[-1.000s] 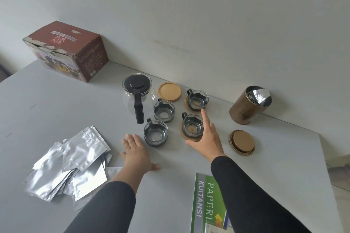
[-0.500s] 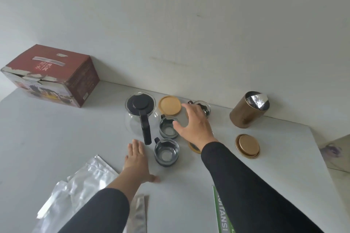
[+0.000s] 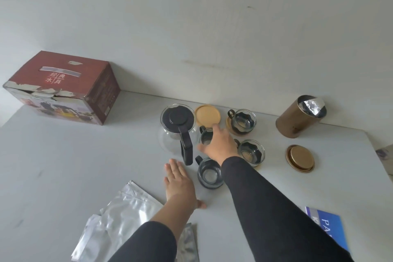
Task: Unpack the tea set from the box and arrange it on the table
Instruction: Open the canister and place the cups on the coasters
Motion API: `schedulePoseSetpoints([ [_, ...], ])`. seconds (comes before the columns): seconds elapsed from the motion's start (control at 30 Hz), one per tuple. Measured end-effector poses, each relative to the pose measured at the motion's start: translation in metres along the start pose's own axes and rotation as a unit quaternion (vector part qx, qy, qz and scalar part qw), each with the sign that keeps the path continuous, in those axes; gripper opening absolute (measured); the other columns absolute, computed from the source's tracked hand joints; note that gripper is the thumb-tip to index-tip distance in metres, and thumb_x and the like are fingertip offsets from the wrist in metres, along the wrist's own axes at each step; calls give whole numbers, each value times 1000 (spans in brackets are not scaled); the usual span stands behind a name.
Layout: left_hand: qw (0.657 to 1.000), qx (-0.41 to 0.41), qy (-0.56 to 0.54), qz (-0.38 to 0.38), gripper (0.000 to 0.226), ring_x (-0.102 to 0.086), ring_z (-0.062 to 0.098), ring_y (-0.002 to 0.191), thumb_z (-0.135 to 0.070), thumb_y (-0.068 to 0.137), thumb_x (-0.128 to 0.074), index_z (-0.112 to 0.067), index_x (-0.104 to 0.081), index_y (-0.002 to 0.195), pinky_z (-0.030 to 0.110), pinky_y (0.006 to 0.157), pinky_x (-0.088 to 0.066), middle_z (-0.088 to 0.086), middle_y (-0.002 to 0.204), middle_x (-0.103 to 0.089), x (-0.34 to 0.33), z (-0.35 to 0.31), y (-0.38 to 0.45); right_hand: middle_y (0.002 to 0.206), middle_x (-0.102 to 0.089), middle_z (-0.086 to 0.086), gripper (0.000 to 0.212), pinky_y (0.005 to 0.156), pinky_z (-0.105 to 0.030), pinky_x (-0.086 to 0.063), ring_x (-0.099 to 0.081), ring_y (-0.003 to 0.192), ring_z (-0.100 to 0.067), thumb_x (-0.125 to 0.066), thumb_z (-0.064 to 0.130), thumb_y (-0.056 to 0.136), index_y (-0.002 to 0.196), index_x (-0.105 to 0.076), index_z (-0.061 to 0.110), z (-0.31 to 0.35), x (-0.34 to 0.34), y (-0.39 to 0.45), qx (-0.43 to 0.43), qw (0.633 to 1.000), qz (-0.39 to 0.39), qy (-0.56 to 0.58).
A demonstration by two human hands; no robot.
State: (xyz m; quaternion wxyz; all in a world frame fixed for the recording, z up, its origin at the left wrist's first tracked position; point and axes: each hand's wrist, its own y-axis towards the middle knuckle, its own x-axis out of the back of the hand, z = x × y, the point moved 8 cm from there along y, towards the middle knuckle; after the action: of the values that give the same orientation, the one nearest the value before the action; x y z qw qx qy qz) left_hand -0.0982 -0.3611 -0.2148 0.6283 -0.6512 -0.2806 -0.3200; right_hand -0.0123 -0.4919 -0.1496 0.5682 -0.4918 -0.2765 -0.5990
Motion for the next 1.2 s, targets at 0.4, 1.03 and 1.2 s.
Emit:
schedulePoseSetpoints([
  [0.4,999,4,-45,-13,137,14,36,146,-60,69,-72,6,22,144,41,120,-11,22,154,24,4,3,-7,120,-49,-10,70,91,-32,-42,-51,110,-27,-70,43,72,132,-41,19,-11,85,-65,64,993,-97,33],
  [1.03,982,36,-153,-104,113,-5,26,147,-46,73,-76,-4,-5,150,41,116,-28,9,156,-7,-12,3,-18,123,-49,-9,79,91,-32,-45,-53,111,-27,-72,47,73,136,-32,22,-126,7,-166,50,998,24,-7],
  [1.2,988,44,-121,-90,115,-9,27,145,-49,73,-75,-2,-2,150,38,114,-31,11,156,-8,-7,0,-18,125,-47,-11,81,93,-32,-44,-50,113,-28,-73,49,73,137,-32,20,-124,2,-156,34,999,3,4],
])
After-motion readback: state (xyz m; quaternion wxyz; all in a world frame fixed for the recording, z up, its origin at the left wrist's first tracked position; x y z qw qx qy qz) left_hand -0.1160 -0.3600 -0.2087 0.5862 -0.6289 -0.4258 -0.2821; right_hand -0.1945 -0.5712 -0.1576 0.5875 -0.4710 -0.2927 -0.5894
